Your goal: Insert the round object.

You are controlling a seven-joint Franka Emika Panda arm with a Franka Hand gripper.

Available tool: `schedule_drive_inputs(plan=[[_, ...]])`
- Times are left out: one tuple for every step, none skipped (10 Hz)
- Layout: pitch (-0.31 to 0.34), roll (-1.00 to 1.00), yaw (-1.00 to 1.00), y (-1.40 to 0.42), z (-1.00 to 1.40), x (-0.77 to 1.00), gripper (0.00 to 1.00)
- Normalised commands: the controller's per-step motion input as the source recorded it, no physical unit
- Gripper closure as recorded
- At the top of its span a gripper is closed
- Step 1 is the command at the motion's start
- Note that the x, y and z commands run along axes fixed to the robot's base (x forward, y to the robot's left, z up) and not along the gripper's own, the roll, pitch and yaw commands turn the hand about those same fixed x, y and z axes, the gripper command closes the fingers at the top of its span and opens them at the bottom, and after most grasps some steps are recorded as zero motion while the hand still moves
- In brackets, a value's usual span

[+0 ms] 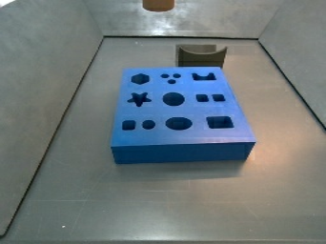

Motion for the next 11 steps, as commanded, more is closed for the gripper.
schedule_drive_inputs(plan=[[-0.189, 0.00, -0.01, 0.15, -0.92, -0.47, 1.00], [-0.163, -0.01, 0.00, 0.13, -0.97, -0.50, 1.00], [-0.179, -0.03, 0.00, 0.06, -0.92, -0.26, 1.00], [-0.140, -0.04, -0.08, 0.03, -0.91, 0.00, 1.00], [-0.096, -0.10, -0.09, 0.01, -0.88, 0.16, 1.00], [-0.044, -0.10, -0.08, 0.00, -0.90, 0.23, 1.00], [0.024, -0.12, -0.13, 0.00, -0.83, 0.47, 1.00], [0.117, -0.08, -0.22, 0.06, -0.79, 0.56, 1.00], [0.163, 0.00, -0.23, 0.03, -0.75, 0.54, 1.00], [0.121, 0.04, -0.19, 0.00, -0.60, 0.43, 1.00], [0.117, 0.07, -0.17, 0.00, -0.47, 0.38, 1.00]])
